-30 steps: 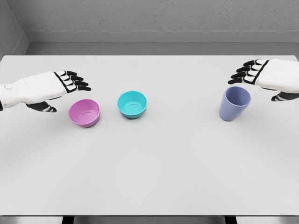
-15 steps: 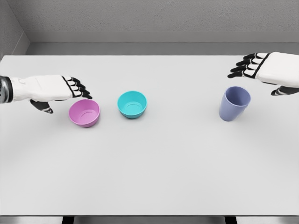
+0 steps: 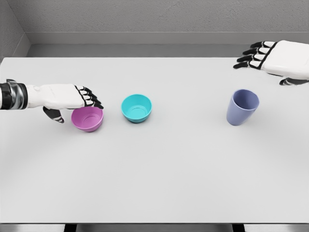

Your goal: Stacking bowl and cup with both arms

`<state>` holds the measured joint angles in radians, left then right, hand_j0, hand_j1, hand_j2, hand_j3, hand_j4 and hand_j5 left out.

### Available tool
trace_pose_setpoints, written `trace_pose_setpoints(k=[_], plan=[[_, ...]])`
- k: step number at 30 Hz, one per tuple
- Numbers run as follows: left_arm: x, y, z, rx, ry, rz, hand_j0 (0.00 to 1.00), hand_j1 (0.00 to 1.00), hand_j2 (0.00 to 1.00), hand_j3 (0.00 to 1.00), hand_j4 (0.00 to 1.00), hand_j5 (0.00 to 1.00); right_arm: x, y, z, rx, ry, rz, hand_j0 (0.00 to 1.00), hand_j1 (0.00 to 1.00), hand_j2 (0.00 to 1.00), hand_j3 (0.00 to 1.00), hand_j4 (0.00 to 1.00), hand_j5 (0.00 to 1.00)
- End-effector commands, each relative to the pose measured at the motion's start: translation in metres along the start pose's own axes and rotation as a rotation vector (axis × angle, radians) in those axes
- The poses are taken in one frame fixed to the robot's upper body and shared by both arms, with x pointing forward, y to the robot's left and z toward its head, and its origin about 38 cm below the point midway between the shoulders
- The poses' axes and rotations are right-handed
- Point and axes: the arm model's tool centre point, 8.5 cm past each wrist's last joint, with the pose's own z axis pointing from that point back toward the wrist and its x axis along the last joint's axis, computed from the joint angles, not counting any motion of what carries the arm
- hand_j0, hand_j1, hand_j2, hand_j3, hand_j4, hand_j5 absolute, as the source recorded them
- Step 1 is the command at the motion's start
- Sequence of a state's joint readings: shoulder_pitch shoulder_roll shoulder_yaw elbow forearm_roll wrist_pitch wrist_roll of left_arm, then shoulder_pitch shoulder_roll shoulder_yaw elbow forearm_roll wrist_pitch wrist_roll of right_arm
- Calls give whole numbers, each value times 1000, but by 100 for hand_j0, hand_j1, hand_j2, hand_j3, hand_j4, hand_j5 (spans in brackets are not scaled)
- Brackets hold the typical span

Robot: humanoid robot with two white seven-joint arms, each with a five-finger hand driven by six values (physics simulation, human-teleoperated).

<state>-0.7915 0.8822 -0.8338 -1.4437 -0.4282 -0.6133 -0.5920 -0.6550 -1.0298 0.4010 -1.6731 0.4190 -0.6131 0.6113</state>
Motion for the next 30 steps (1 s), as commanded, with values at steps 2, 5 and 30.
trace_pose_setpoints(k=[2,5,30], plan=[[2,1,-6,4,-9,5,100,100,100,100,100,100,-9,6,2,8,31,-17,100,100,100,100,100,100],[1,0,-6,2,-5,8,100,100,100,100,100,100,-7,10,-1,21,22,-23,100,100,100,100,100,100],[-1,-11,-26,-23,-10,32,100,100,100,100,100,100,9,25,-23,49,-40,-39,100,100,100,100,100,100]])
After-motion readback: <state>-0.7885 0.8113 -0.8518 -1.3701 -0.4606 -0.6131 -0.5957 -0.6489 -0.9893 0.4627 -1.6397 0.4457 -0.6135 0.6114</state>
